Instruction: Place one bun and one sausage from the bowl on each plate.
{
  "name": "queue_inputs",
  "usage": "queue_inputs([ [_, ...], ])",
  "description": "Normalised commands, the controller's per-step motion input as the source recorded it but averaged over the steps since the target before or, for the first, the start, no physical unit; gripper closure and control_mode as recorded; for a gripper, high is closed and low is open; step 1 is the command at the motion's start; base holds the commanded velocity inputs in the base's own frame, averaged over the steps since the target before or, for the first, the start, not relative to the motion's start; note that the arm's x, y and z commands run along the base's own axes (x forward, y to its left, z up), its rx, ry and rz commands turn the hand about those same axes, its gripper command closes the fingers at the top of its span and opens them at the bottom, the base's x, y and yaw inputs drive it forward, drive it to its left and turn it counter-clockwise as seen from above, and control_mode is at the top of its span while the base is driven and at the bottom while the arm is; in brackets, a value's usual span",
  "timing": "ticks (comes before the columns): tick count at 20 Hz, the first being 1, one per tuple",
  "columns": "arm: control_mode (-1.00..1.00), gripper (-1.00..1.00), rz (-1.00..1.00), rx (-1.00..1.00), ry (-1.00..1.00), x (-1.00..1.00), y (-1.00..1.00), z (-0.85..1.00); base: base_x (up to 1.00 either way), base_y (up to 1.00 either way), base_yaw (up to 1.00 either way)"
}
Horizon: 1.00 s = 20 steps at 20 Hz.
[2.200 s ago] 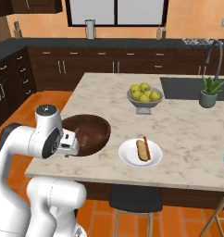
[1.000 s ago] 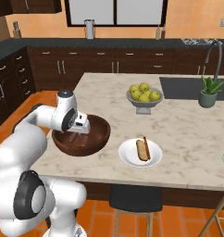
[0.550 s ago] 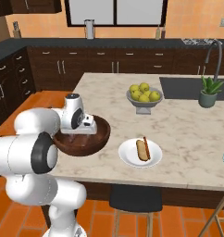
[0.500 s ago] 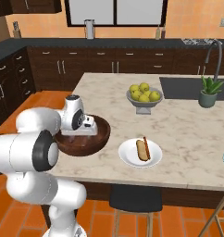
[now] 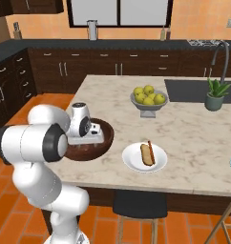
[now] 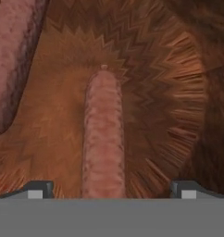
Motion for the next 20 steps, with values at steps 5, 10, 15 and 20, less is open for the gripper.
queue_inputs([
  [5, -1.0, -1.0, 0.0, 0.0, 0.0, 0.01, -0.1, -0.14, 0.0, 0.0, 0.0],
  [10, -1.0, 1.0, 0.0, 0.0, 0.0, 0.0, 0.0, -0.05, 0.0, 0.0, 0.0],
  [15, -1.0, 1.0, 0.0, 0.0, 0.0, 0.0, 0.0, -0.04, 0.0, 0.0, 0.0],
  [20, -1.0, 1.0, 0.0, 0.0, 0.01, 0.0, 0.02, 0.0, 0.0, 0.0, 0.0],
])
